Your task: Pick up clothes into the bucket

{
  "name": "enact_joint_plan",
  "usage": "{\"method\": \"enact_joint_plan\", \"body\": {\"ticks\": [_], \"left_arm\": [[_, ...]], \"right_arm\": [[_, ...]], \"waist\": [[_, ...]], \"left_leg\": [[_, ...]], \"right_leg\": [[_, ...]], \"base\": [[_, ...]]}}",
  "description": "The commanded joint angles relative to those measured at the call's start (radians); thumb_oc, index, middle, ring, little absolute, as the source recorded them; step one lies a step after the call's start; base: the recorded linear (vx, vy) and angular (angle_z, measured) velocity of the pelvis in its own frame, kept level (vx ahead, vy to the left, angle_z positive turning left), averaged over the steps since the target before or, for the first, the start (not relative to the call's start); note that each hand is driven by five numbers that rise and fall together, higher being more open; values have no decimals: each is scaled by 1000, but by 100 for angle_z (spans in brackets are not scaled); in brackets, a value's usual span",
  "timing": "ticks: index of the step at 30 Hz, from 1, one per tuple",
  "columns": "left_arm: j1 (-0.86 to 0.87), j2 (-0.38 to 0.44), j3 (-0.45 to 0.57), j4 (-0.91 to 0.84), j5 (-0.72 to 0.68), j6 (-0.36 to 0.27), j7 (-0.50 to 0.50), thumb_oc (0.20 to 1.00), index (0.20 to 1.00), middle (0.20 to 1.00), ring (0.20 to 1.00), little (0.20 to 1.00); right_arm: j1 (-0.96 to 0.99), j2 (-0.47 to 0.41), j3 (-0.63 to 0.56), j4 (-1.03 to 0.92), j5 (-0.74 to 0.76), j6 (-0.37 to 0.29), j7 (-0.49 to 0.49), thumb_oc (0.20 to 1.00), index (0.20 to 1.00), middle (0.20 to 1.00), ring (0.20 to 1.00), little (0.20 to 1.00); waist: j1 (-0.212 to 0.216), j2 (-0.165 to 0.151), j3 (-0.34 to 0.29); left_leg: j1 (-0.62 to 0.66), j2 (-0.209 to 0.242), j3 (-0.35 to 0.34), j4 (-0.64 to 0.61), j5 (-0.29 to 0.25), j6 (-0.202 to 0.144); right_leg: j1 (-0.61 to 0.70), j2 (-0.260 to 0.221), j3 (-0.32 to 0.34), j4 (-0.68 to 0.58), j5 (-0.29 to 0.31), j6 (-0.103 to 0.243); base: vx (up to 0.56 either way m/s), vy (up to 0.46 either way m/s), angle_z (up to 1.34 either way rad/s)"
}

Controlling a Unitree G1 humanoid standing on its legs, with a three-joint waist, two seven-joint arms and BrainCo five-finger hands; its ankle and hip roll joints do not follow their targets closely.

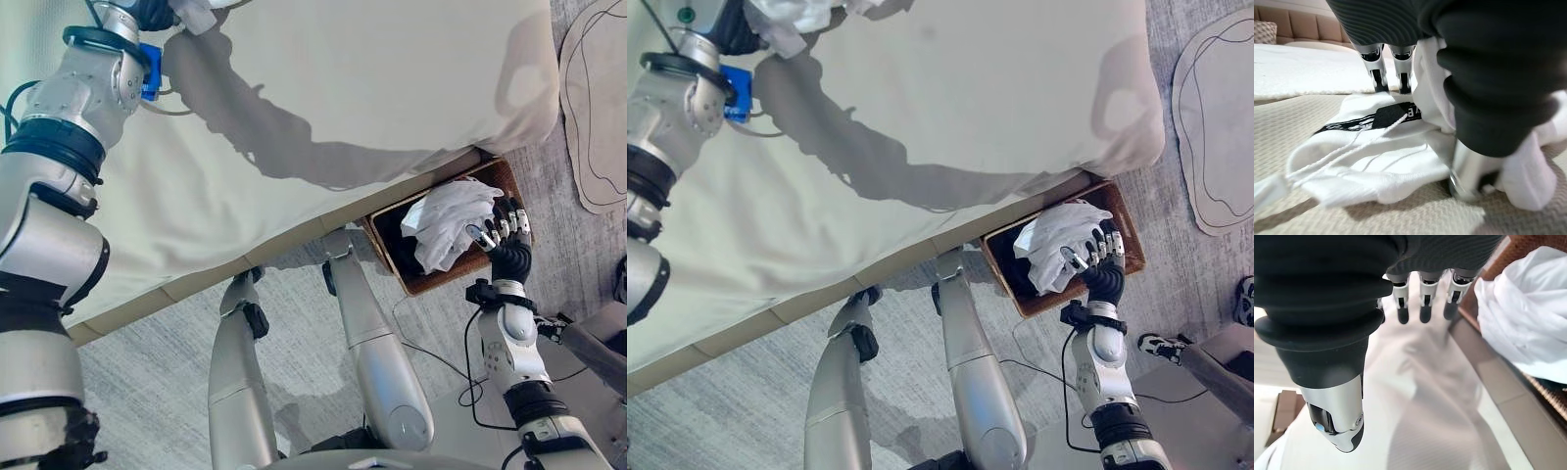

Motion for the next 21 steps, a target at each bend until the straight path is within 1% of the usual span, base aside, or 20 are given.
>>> {"method": "enact_joint_plan", "body": {"ticks": [1,5,6,7,8,9,10,11,12,13,14,21], "left_arm": [[-41,64,11,-34,33,-33,-24,200,200,200,200,200],[-18,81,23,-41,26,-43,-36,200,200,200,200,200],[-12,82,29,-43,23,-44,-39,200,200,200,200,200],[2,79,41,-50,20,-48,-43,200,200,200,200,200],[3,80,41,-51,20,-48,-43,200,200,200,200,200],[18,78,56,-68,21,-50,-49,200,200,200,200,200],[20,79,56,-69,20,-50,-49,200,200,200,200,200],[37,76,69,-83,25,-52,-51,200,200,200,200,200],[50,73,77,-96,28,-53,-52,200,200,200,200,200],[52,75,77,-98,28,-53,-52,200,200,200,200,200],[76,70,95,-102,28,-56,-53,200,200,200,200,200],[153,47,149,-140,33,-60,-54,200,200,200,200,200]], "right_arm": [[56,-28,-53,-27,25,-50,-1,1000,1000,1000,1000,1000],[50,-27,-51,-15,21,-45,1,1000,1000,1000,1000,1000],[49,-27,-54,-14,20,-43,1,1000,1000,1000,1000,1000],[50,-27,-57,-8,18,-42,-1,1000,1000,1000,1000,1000],[50,-27,-55,-7,18,-41,-2,1000,1000,1000,1000,1000],[52,-27,-62,-1,16,-38,-3,1000,1000,1000,1000,1000],[52,-26,-60,-1,16,-38,-3,1000,1000,1000,1000,1000],[49,-29,-64,5,13,-36,-2,1000,1000,1000,1000,1000],[47,-29,-64,9,13,-36,-2,1000,1000,1000,1000,1000],[47,-29,-62,10,13,-36,-2,1000,1000,1000,1000,1000],[46,-30,-62,13,10,-35,-4,1000,1000,1000,1000,1000],[40,-36,-62,31,12,-27,-6,1000,1000,1000,1000,1000]], "waist": [[-29,8,-7],[-25,7,-4],[-38,-6,-4],[-36,-7,-5],[-24,5,-7],[-33,-5,-7],[-22,7,-9],[-30,-2,-11],[-27,-1,-15],[-17,11,-17],[-25,-1,-23],[-11,-3,-42]], "left_leg": [[143,-6,-16,159,-275,48],[161,0,-9,147,-273,47],[150,-12,1,147,-242,47],[155,-10,1,151,-241,44],[168,1,-9,148,-267,43],[162,-8,-1,151,-237,41],[175,2,-10,148,-263,40],[173,-10,-4,147,-234,39],[182,-10,-6,142,-231,37],[196,0,-15,138,-257,36],[202,-14,-8,129,-226,35],[271,-17,-17,109,-219,28]], "right_leg": [[25,26,-49,-114,77,35],[34,28,-49,-117,80,37],[33,14,-48,-131,113,30],[41,11,-51,-130,112,30],[48,25,-51,-118,82,37],[52,9,-53,-128,111,29],[58,22,-54,-117,80,36],[65,6,-57,-129,110,29],[73,3,-60,-131,110,29],[80,16,-60,-120,79,36],[93,-2,-62,-135,110,28],[172,-18,-70,-147,108,26]], "base": [[0,0,0],[-24,-7,-2],[-104,-51,0],[0,0,0],[0,0,0],[70,20,-5],[-94,-48,-1],[0,0,0],[-9,-2,7],[-13,14,5],[0,0,0],[-24,2,4]]}}
